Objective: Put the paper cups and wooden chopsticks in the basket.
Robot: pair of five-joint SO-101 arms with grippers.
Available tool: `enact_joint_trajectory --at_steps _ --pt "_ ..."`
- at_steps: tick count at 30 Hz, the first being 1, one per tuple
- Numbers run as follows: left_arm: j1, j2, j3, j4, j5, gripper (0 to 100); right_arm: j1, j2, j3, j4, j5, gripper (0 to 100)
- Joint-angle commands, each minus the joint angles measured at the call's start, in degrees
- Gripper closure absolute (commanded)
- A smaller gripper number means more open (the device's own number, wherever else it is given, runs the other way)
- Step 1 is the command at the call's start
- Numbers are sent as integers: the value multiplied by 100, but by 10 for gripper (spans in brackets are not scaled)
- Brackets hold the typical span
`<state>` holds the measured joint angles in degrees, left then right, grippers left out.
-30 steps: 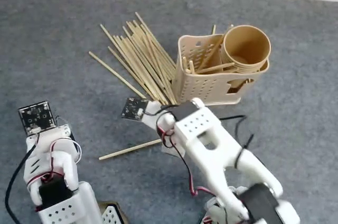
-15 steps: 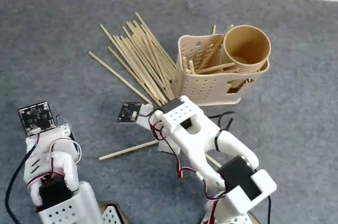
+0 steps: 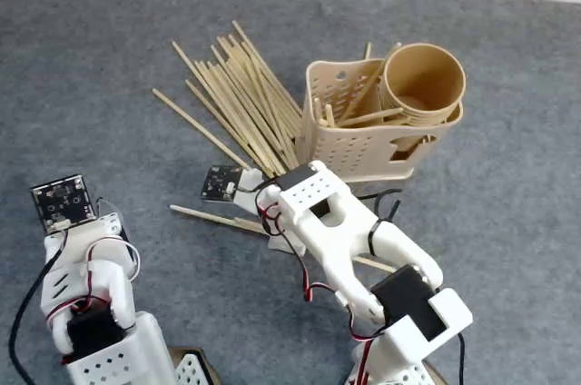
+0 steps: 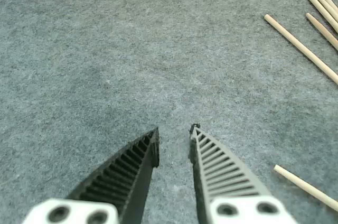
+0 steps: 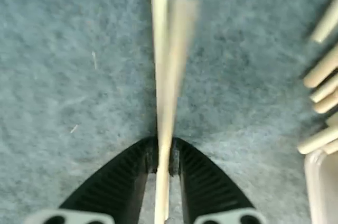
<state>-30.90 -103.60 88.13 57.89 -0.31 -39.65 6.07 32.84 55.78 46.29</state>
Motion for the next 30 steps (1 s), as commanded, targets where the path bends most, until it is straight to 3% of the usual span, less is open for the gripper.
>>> enact_joint_trajectory --at_steps 1,11,21,30 --pt "4 -57 -13 -62 -9 888 -242 -154 -4 40 62 993" --pt "4 -66 101 -97 -9 888 -400 -2818 4 769 -870 993" --pt "-4 -66 101 -97 -9 888 -356 -5165 -57 725 -2611 993" --pt "4 -66 110 -97 -9 888 -330 -6352 -796 444 -3877 993"
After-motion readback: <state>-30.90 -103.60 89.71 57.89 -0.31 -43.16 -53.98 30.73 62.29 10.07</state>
